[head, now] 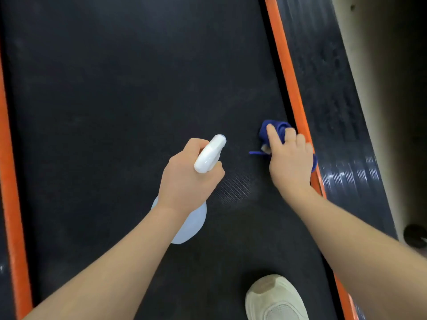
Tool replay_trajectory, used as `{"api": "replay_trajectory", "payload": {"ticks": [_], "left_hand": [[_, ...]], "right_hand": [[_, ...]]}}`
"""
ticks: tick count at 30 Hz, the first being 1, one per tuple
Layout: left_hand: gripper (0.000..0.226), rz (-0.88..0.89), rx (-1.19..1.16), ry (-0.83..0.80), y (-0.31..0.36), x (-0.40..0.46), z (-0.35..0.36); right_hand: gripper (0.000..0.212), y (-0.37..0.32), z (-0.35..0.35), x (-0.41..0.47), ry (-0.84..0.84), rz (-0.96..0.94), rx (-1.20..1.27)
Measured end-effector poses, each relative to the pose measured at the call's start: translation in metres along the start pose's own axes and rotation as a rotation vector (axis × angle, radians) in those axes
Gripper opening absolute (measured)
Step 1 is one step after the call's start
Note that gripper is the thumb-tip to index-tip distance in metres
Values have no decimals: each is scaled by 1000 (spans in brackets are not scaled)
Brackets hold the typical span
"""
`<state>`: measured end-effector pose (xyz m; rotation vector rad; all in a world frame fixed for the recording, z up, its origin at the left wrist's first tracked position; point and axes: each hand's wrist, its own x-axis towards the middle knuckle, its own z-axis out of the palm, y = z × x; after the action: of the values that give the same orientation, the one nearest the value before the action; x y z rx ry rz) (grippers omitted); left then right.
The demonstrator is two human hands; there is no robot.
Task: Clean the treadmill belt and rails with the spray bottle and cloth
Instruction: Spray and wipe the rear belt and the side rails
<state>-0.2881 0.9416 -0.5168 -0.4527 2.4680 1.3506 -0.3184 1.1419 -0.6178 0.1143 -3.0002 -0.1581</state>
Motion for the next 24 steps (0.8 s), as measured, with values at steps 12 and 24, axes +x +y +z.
{"api": "replay_trajectory", "payload": {"ticks": [12,24], "left_hand": [[22,-13,-8,28,0,0,0],[23,-20,0,15,-1,0,2]], "right_hand": [[39,-18,-9,-11,-70,66,145],[43,-12,-31,18,-410,55,204]]}}
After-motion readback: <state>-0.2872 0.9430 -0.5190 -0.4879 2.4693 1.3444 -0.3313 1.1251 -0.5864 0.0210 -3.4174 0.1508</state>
